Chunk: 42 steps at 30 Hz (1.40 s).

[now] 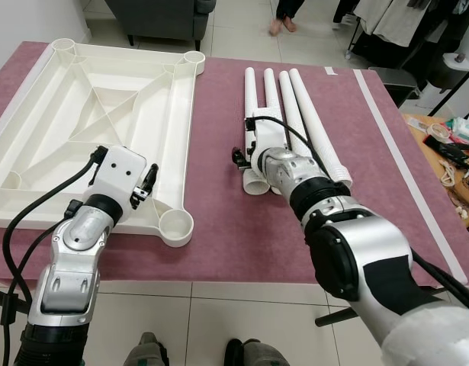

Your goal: Building children table

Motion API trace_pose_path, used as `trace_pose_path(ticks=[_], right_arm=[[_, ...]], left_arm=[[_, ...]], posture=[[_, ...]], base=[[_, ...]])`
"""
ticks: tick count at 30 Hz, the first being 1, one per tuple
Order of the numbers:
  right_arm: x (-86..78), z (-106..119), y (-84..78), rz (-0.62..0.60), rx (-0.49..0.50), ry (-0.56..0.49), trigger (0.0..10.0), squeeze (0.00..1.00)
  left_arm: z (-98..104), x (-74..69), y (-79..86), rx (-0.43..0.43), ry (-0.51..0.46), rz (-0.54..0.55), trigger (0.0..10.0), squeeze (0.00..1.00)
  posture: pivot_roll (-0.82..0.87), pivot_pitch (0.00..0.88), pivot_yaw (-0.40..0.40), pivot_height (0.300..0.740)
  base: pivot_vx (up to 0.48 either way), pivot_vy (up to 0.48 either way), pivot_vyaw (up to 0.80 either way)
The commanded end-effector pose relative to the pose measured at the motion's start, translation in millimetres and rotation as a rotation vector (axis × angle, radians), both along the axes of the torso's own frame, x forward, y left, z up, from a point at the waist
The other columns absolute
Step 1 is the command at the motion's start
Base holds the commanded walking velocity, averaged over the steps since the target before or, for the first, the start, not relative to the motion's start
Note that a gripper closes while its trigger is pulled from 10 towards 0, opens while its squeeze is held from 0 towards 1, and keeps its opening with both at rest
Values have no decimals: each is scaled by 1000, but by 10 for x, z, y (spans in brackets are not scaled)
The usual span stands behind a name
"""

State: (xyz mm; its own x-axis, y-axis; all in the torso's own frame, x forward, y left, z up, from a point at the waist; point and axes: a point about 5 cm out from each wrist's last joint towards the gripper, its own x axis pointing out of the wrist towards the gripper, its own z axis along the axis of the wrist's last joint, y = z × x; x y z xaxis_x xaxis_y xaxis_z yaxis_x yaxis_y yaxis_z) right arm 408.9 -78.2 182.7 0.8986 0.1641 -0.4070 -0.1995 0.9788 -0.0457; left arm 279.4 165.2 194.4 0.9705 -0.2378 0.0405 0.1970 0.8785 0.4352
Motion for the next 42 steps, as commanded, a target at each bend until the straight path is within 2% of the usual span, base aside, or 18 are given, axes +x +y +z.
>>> trace_pose_path(ticks=[1, 5, 9, 10, 12, 15, 19, 22, 24, 30, 33, 36, 37, 38, 39, 40, 41, 42], right_arm=[[-141, -375, 8, 5, 18, 179, 10000, 0], [-134, -342, 8, 33, 9, 190, 10000, 0], [-81, -224, -59, 62, -63, 152, 10000, 0], [-64, -181, -79, 111, -130, 135, 10000, 0], [-64, -182, -106, 141, -168, 137, 10000, 0], [-64, -182, -106, 141, -168, 137, 10000, 0], [-103, -278, -252, 216, -239, 211, 10000, 0], [-103, -278, -252, 216, -239, 211, 10000, 0], [-142, -352, -306, 255, -259, 266, 10000, 0], [-176, -389, -307, 253, -214, 325, 10000, 0], [-167, -347, -262, 201, -96, 329, 10000, 0], [-172, -345, -215, 203, -63, 332, 10000, 0], [-179, -351, -190, 213, -57, 336, 9255, 0], [-185, -360, -170, 220, -57, 339, 4863, 0], [-189, -367, -162, 226, -62, 341, 4314, 0], [-191, -373, -159, 232, -70, 340, 824, 0], [-191, -373, -159, 232, -70, 340, 824, 0], [-192, -376, -160, 235, -76, 339, 0, 0]], left_arm=[[25, -12, -7, -9, -21, 36, 10000, 0], [20, -10, -14, -12, -21, 39, 10000, 0], [15, -11, -20, -17, -22, 43, 10000, 0], [8, -12, -25, -18, -21, 44, 10000, 0], [9, -11, -26, -18, -21, 45, 10000, 0], [9, -11, -26, -18, -21, 45, 10000, 0], [15, -23, -12, -19, -23, 55, 10000, 0], [15, -23, -12, -19, -23, 55, 10000, 0], [2, -42, -1, -19, -20, 63, 10000, 0], [-9, -47, -8, -23, -15, 65, 10000, 0], [-18, -46, -24, -26, -12, 64, 10000, 0], [-19, -49, -26, -27, -11, 63, 10000, 0], [-17, -51, -26, -27, -10, 63, 10000, 0], [-15, -53, -23, -27, -10, 63, 10000, 0], [-12, -55, -22, -26, -10, 64, 10000, 0], [-11, -57, -19, -26, -10, 65, 10000, 0], [-11, -57, -19, -26, -10, 65, 10000, 0], [-11, -58, -17, -26, -9, 65, 10000, 0]], posture=[[111, 129, -69, 740], [104, 123, -78, 740], [99, 121, -80, 740], [95, 123, -83, 740], [96, 125, -88, 740], [96, 125, -88, 740], [98, 134, -107, 740], [98, 134, -107, 740], [94, 139, -110, 740], [83, 142, -116, 740], [82, 145, -117, 740], [87, 147, -114, 740], [89, 148, -114, 740], [90, 149, -113, 740], [90, 149, -113, 740], [91, 150, -114, 740], [91, 150, -114, 740], [91, 150, -114, 740]], base=[[0, 0, 0], [0, 0, 0], [0, 0, 0], [0, 0, 0], [0, 0, 0], [0, 0, 0], [0, 0, 0], [0, 0, 0], [0, 0, 0], [0, 0, 0], [0, 0, 0], [0, 0, 0], [0, 0, 0], [0, 0, 0], [0, 0, 0], [0, 0, 0], [0, 0, 0], [0, 0, 0]])
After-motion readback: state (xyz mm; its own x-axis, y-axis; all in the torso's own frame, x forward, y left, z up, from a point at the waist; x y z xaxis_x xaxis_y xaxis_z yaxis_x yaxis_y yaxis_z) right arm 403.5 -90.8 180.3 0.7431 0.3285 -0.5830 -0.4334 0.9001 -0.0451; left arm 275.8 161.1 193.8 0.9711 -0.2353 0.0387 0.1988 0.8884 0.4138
